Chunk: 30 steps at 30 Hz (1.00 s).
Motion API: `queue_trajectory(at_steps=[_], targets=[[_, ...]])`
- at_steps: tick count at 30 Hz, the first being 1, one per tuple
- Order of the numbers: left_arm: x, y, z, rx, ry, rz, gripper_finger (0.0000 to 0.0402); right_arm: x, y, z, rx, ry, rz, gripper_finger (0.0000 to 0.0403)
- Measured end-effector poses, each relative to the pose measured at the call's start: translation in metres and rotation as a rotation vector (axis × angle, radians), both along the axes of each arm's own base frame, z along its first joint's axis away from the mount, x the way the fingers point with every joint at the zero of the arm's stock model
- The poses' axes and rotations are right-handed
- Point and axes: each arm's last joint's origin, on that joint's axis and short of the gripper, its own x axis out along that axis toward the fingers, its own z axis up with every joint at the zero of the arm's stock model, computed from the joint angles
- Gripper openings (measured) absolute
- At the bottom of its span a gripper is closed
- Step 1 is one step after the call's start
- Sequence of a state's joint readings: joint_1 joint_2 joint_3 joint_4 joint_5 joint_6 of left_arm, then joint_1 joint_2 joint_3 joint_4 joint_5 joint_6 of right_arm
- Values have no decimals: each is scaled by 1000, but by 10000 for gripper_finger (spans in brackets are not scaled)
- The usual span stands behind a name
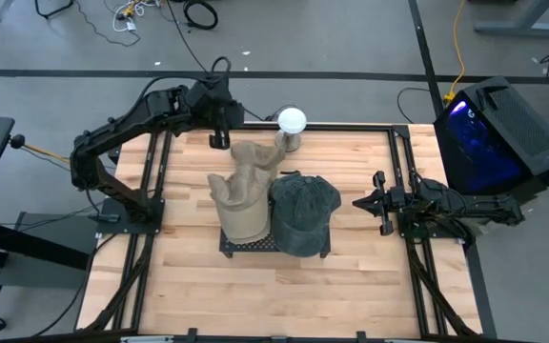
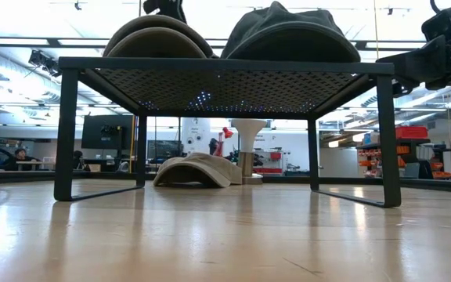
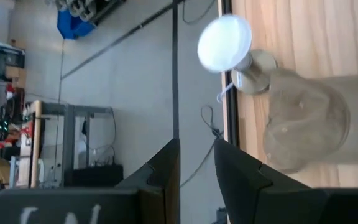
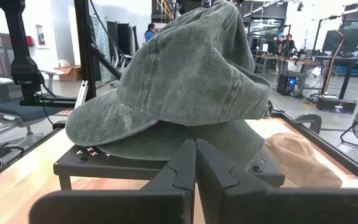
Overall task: Pick & Place hat
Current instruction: Stack the brown cap into the stack of brown caps on the shelf
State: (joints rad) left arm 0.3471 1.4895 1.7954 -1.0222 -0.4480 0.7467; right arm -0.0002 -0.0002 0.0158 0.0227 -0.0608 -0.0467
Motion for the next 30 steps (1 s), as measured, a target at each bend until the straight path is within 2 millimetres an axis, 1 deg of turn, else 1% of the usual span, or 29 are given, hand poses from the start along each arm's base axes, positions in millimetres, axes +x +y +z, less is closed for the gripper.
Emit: queue_trajectory(at_steps=[8, 17, 21, 23, 27, 30], targets=[[-3, 7, 0, -11, -6, 25, 106, 0, 0, 0, 0, 0, 0, 15], [-6, 16, -2, -180, -101, -4, 106, 0, 0, 0, 0, 0, 0, 15], [-10, 24, -4, -207, -106, 8, 106, 0, 0, 0, 0, 0, 0, 15], [-11, 28, -7, -217, -101, 18, 106, 0, 0, 0, 0, 0, 0, 15], [-14, 36, -21, -232, -56, 41, 106, 0, 0, 0, 0, 0, 0, 15], [-20, 41, -30, -231, -35, 61, 106, 0, 0, 0, 0, 0, 0, 15]])
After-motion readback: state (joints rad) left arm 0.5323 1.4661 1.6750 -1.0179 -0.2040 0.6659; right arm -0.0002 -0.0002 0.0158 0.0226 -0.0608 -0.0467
